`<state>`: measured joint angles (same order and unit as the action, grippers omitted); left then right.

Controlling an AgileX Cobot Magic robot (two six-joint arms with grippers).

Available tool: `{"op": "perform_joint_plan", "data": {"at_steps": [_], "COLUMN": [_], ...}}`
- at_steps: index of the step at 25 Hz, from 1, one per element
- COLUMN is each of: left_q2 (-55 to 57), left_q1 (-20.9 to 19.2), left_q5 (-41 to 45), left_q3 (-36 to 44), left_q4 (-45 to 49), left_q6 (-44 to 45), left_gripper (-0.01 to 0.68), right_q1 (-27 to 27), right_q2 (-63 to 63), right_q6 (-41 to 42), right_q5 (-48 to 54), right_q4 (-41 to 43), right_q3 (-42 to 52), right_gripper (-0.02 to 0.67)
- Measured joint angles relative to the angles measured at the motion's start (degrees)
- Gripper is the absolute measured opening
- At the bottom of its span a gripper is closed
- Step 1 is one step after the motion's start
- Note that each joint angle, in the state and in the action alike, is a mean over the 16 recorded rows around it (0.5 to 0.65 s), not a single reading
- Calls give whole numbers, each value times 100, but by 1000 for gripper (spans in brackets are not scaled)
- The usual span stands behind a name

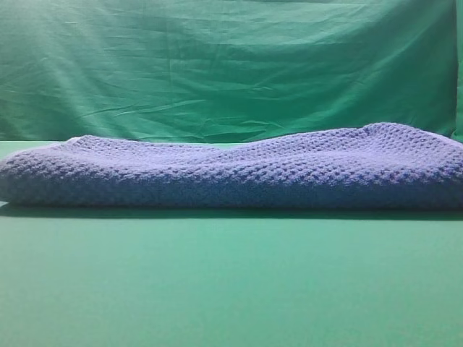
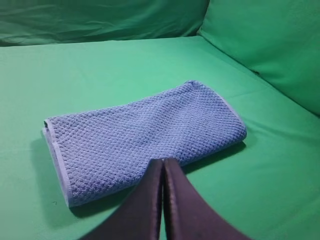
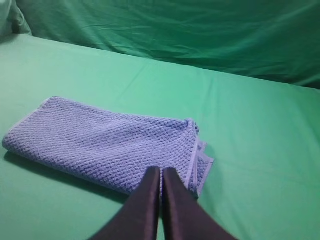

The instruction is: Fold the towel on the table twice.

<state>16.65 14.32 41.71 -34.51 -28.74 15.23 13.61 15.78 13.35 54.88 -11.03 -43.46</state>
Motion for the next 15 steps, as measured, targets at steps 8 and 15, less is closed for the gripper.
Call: {"op": "perform_joint_plan", "data": {"at_steps": [8,15], "left_q2": [-1193,-1593], "left_q1": [0,0], "left_q5": [23,-170], "left_q3": [648,1177], "left_q4": [586,1133], "left_q6": [-297,-620], "left_gripper": [0,0], "right_q1": [0,0], "right_q2": [-727,-965], "right_q6": [102,224], "right_q5": [-228,-847], "right_q4": [-2,-4], "right_q3": [633,1317], "right_gripper": [0,0]}}
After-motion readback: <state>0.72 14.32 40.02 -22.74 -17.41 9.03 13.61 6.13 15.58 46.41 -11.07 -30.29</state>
